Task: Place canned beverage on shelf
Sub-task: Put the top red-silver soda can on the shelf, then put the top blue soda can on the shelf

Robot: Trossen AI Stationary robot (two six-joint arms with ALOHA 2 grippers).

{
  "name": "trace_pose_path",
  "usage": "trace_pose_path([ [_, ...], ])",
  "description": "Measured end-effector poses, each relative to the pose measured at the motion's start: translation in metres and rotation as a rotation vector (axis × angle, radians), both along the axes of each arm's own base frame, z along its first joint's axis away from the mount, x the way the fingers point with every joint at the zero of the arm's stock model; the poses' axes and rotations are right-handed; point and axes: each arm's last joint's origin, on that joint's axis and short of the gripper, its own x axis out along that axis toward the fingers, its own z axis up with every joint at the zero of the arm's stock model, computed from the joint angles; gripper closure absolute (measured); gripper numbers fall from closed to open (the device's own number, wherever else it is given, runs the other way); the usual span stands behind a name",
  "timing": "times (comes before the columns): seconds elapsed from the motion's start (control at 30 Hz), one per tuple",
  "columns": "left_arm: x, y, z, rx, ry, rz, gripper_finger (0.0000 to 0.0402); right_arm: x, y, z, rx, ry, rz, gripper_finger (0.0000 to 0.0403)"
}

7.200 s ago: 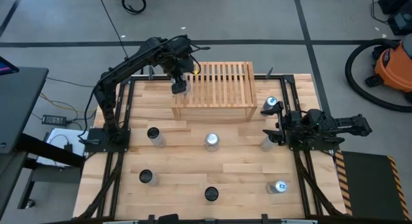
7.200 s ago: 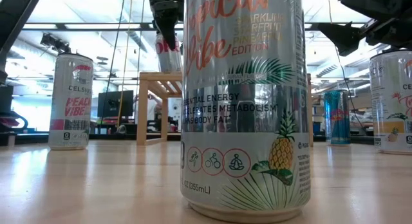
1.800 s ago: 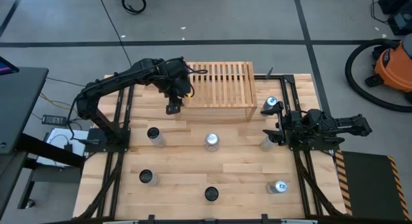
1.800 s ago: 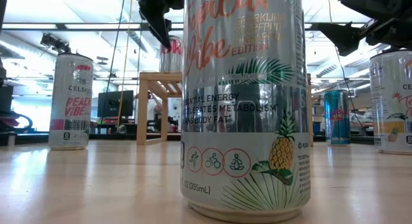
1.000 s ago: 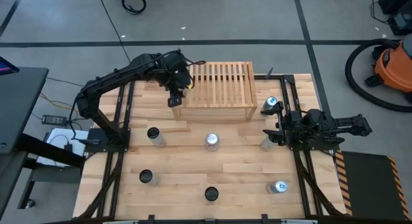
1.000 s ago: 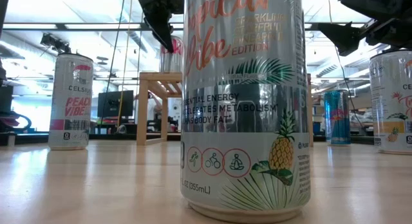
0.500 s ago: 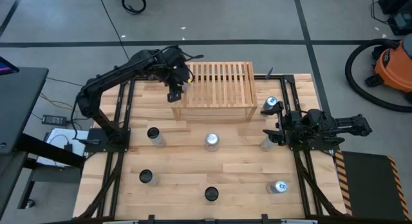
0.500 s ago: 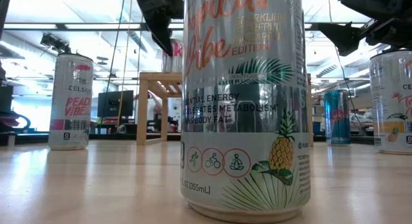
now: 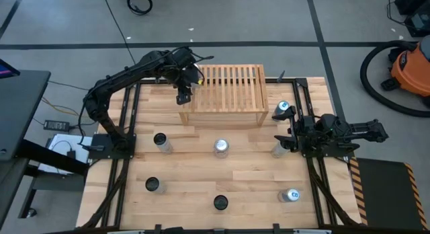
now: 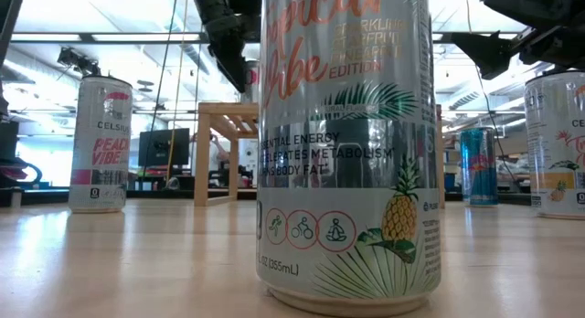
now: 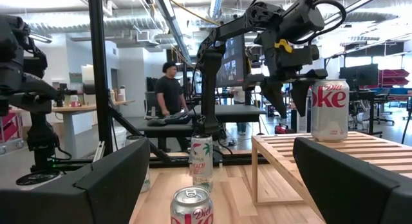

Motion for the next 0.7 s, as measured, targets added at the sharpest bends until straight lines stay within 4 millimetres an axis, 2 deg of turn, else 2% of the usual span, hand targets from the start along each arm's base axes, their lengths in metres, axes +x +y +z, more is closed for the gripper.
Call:
trace_pose_path([
  [0.23, -0.003, -0.003, 0.002, 0.056, 0.056, 0.028, 0.0210, 0.000, 0.000, 0.000, 0.000, 0.000, 0.000, 0.0010],
  [0.7, -0.039, -0.036, 0.049, 0.091, -0.089, 0.101, 0.0209, 0.000, 0.000, 0.000, 0.000, 0.000, 0.000, 0.0010],
])
